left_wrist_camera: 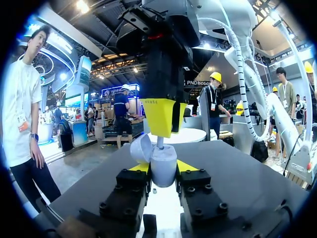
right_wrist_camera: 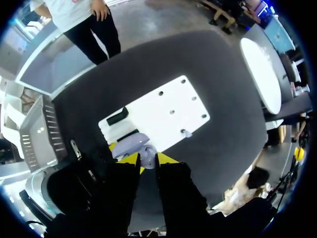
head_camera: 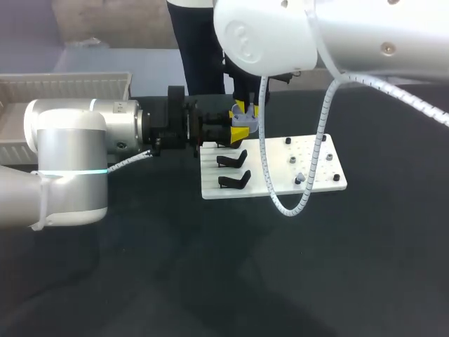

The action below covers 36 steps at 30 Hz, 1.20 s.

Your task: Pick up each earbud case from the left stands, insert the matching earbuds, close the lid, and place the case in the box.

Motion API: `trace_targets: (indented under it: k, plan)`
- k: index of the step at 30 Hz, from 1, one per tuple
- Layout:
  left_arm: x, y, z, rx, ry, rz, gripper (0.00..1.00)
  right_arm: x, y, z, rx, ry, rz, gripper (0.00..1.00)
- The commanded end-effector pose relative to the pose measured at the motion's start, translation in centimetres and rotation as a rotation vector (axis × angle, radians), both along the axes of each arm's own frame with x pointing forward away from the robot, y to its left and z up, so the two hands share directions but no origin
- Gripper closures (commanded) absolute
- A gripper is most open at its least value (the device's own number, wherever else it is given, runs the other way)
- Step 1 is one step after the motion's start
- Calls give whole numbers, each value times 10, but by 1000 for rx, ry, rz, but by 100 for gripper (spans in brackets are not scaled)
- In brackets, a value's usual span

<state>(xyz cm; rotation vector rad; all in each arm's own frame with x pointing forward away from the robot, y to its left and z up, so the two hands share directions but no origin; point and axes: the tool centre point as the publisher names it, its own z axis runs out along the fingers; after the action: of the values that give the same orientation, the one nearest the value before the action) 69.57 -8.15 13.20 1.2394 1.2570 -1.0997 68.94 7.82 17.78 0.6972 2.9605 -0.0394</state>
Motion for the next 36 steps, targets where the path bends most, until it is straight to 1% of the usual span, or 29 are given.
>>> trace_targets:
  k: [1, 10, 19, 20, 21, 22, 24, 25, 26, 27, 29, 30, 32, 36]
  plan:
    - [-1, -1, 0, 0, -2, 7, 100, 2, 2, -2, -1, 7, 1, 100]
    - [-1, -1, 0, 0, -2, 7, 100, 5, 1, -10, -3, 17, 0, 100]
    - [-1, -1, 0, 0, -2, 7, 100, 5, -1, -13, -6, 27, -7, 100]
    - [-1, -1, 0, 0, -2, 7, 100, 5, -1, -13, -5, 26, -7, 98]
    - [-1, -1, 0, 0, -2, 7, 100, 5, -1, -13, -4, 25, -6, 79]
    - [-1, -1, 0, 0, -2, 7, 100, 4, -2, -12, -3, 25, -5, 75]
    - [-1, -1, 0, 0, -2, 7, 100, 3, -2, -10, -1, 20, -5, 69]
    - [-1, -1, 0, 0, -2, 7, 100, 2, -3, -8, 2, 17, -4, 69]
    - [-1, -1, 0, 0, -2, 7, 100, 1, -3, -7, 7, 14, -1, 64]
    - [-1, -1, 0, 0, -2, 7, 100, -1, -4, -6, 16, 11, 10, 59]
    - [-1, -1, 0, 0, -2, 7, 100, -5, -6, -1, 43, -7, 38, 56]
    - [-1, -1, 0, 0, -2, 7, 100, -8, -7, 2, 62, -20, 60, 51]
    - [-1, -1, 0, 0, -2, 7, 100, -15, -12, 8, 94, -49, 98, 0]
    - [-1, -1, 0, 0, -2, 7, 100, -30, -24, 16, 108, -108, 169, 0]
